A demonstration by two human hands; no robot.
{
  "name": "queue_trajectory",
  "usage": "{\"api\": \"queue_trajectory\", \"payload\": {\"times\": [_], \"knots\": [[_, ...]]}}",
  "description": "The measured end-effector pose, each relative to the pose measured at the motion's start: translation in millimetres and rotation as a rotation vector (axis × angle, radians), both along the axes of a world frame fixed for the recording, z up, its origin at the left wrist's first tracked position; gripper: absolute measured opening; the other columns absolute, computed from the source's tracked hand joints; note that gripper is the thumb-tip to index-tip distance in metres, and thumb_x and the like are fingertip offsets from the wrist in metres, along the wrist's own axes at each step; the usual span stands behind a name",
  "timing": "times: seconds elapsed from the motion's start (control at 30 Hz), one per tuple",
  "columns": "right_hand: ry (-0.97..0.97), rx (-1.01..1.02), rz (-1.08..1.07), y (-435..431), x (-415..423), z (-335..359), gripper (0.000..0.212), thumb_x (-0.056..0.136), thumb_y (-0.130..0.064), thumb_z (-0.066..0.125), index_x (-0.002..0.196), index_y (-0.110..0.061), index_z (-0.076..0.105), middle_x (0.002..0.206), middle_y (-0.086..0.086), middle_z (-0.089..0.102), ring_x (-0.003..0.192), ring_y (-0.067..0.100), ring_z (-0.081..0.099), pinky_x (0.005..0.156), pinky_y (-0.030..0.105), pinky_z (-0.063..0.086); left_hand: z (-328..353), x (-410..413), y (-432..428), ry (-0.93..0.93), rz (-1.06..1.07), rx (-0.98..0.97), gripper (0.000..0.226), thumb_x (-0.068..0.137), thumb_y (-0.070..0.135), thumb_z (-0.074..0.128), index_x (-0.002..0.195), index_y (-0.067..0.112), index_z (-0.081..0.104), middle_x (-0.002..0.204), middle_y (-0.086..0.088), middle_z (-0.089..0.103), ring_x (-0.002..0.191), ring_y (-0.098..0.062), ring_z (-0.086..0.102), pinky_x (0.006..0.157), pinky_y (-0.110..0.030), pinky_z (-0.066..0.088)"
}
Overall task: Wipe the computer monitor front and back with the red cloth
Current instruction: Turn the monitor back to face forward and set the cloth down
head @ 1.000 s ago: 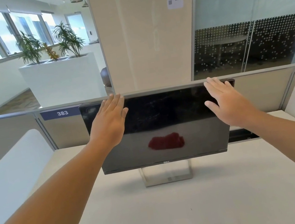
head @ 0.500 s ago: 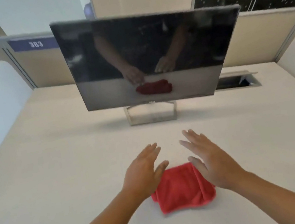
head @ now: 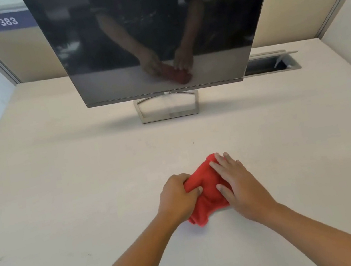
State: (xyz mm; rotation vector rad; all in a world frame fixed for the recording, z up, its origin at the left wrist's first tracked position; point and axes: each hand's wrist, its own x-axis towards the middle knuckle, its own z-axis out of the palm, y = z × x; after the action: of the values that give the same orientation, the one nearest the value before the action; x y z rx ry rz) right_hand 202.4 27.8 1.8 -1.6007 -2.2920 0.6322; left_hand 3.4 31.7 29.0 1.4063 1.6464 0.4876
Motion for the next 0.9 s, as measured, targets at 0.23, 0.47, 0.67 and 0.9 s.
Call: {"api": "queue_trajectory", "payload": {"times": [0.23, 0.47, 0.67, 0.9], "knots": [[0.662, -0.408, -0.664, -22, -19, 35, 0.082, 0.091, -0.043, 0.067, 0.156, -0.038, 0.017, 0.16, -0.008, 0.031, 0.145, 0.012, 0.033, 0.112, 0.031, 0.033, 22, 20, -16, -0.628, 0.317, -0.188, 0.015, 0.099, 0.024, 0.058, 0.113, 0.02, 0.057, 0.11, -0.005, 0.07, 0.094, -0.024, 0.071, 0.061, -0.038, 0.059], [1.055, -0.53, -0.669, -26, -3, 49, 0.04, 0.093, -0.013, 0.066, 0.125, -0.036, 0.056, 0.113, -0.004, 0.073, 0.103, 0.017, 0.07, 0.089, 0.048, 0.058, 26, 52, -22, -0.754, 0.275, -0.265, 0.018, 0.097, 0.024, 0.06, 0.113, 0.016, 0.06, 0.108, -0.005, 0.073, 0.094, -0.021, 0.072, 0.07, -0.039, 0.061], [0.858, -0.354, -0.607, -22, 38, 48, 0.078, 0.091, 0.006, 0.057, 0.144, -0.048, 0.036, 0.116, -0.018, 0.068, 0.106, 0.005, 0.066, 0.09, 0.038, 0.057, -6, 63, -10, -0.184, 0.023, 0.07, 0.039, 0.095, 0.043, 0.06, 0.129, 0.025, 0.054, 0.127, 0.015, 0.055, 0.116, -0.01, 0.056, 0.101, -0.031, 0.048], [0.546, -0.296, -0.674, 22, 120, 54, 0.09, 0.09, -0.011, 0.067, 0.157, -0.039, 0.013, 0.144, -0.011, 0.051, 0.122, 0.007, 0.057, 0.095, 0.026, 0.048, -60, 4, 29, 0.52, -0.1, 0.371, 0.072, 0.096, 0.058, 0.027, 0.147, 0.009, 0.042, 0.156, -0.007, 0.038, 0.145, -0.022, 0.032, 0.119, -0.036, 0.022]]}}
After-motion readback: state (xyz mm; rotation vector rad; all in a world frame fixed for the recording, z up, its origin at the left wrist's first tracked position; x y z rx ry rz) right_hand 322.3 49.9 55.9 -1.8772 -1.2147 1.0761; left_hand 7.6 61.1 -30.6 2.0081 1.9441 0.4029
